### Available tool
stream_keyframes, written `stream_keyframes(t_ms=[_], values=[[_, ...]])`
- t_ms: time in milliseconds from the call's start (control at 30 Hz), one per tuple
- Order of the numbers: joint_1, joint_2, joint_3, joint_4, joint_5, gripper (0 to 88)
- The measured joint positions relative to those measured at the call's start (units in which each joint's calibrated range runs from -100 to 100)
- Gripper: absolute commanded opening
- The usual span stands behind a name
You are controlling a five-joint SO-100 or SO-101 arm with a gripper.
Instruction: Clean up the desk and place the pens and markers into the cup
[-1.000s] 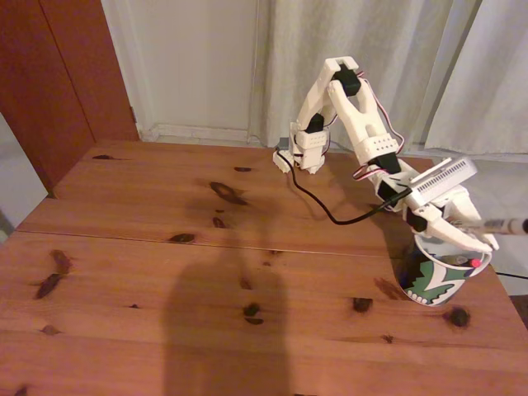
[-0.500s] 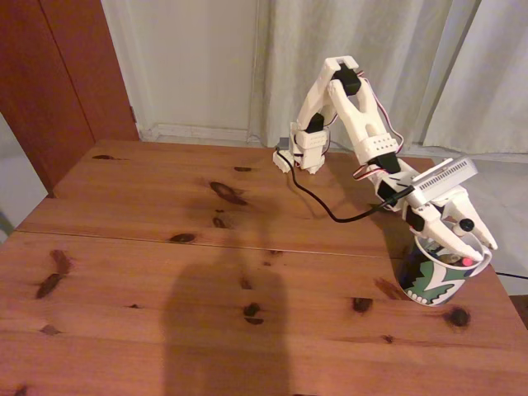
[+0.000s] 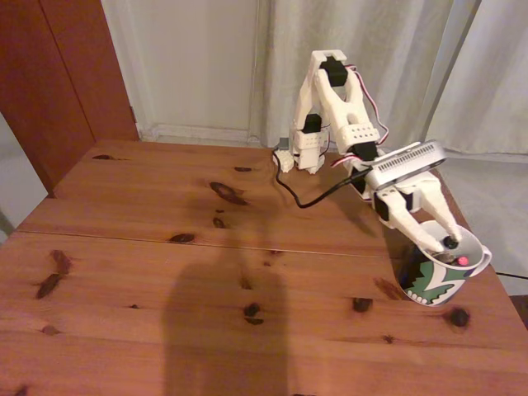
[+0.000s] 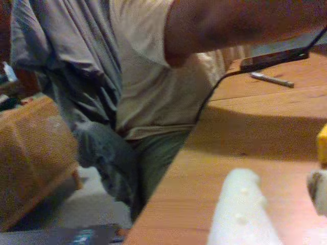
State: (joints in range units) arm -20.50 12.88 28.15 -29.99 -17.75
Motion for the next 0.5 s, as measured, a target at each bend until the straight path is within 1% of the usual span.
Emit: stream_keyframes(t_ms=[133,233,300,500], values=[[2.0,-3.5,4.2,0.0,0.5,10.0],[3.2,-7.7,9.5,0.0,0.5,7.5],[4.2,-11.2,14.4,0.0,0.5,6.0],[6.6,-24.7,30.9,0.0,0.8,5.9]])
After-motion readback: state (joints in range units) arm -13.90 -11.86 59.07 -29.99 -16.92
